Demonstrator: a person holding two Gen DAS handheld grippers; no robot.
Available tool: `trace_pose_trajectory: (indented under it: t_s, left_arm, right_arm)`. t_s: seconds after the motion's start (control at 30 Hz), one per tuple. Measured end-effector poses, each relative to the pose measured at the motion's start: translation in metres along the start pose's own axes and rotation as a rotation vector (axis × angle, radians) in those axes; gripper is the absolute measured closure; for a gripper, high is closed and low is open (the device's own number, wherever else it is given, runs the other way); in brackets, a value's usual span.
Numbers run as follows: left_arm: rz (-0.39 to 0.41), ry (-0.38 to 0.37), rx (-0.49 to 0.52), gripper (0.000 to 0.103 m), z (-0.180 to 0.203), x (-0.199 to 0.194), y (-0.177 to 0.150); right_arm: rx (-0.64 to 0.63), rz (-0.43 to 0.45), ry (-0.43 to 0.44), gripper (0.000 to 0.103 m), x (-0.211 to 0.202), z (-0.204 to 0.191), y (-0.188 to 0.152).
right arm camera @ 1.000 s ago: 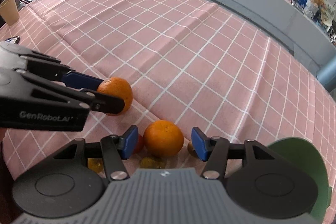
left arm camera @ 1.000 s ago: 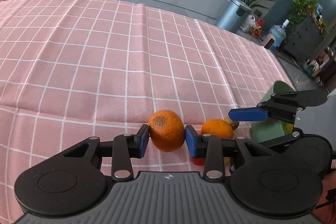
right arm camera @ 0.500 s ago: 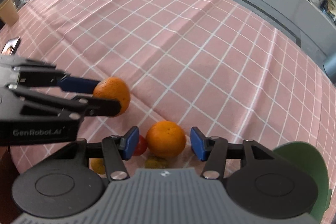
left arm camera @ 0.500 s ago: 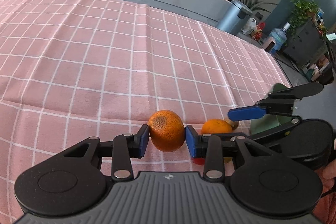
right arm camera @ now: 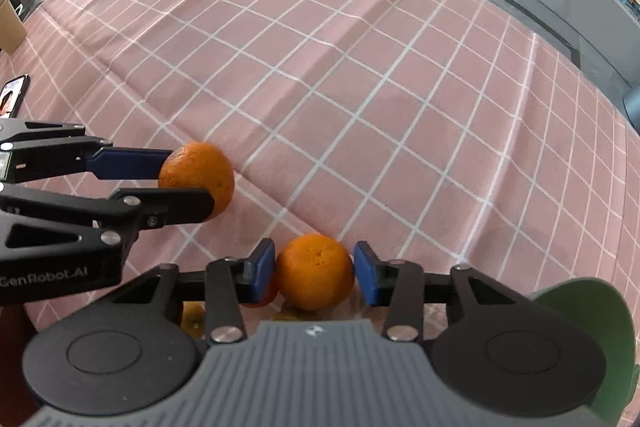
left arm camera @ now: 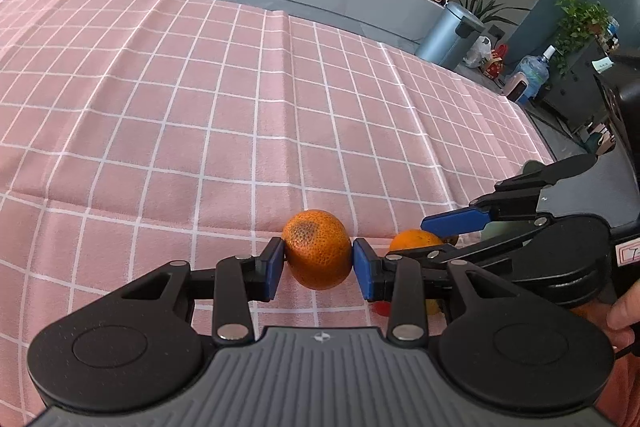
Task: Organize fruits
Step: 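Grasp an orange with the left tool while the right tool grasps another orange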
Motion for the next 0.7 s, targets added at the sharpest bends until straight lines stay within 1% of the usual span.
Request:
trace_pose_trajectory:
  t_s: [0.13, 0.23, 0.33, 0.5, 0.6, 0.7]
  left_arm:
    - [0.014, 0.008, -0.005, 0.061, 0.000, -0.004, -0.001]
    - [0.022, 0.003, -0.019, 0.061, -0.001, -0.008, 0.000]
    - [0.048, 0.008, -0.023, 0.061, 0.005, -0.019, 0.001]
    - [0.091, 0.007, 0.004, 0.061, 0.026, -0.045, 0.005]
    - [0.114, -0.027, 0.001, 0.061, 0.044, -0.058, 0.007]
    - [0.120, -0.054, 0.039, 0.061, 0.068, -0.064, 0.009]
  right_arm:
    - [0.008, 0.048, -0.013, 0.064, -0.008, -0.002, -0.007]
    - [0.029, 0.117, -0.016, 0.064, -0.024, -0.004, -0.011]
    - [0.061, 0.196, -0.019, 0.064, -0.046, -0.006, -0.019]
    - [0.121, 0.319, -0.030, 0.065, -0.086, -0.001, -0.040]
    - [0.164, 0.381, -0.042, 0.065, -0.112, 0.007, -0.057]
    - [0.208, 0.430, -0.057, 0.065, -0.136, 0.019, -0.076]
Point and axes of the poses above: each gripper's, at about its wrist camera, not at the fingertips, and x roughly the way its jaws point, z to its right, y to its top, the point moved 4 cm from there along x, roughly the way its jaws point, and after that the axes turned 2 degrees about x, right-handed, at the moved point
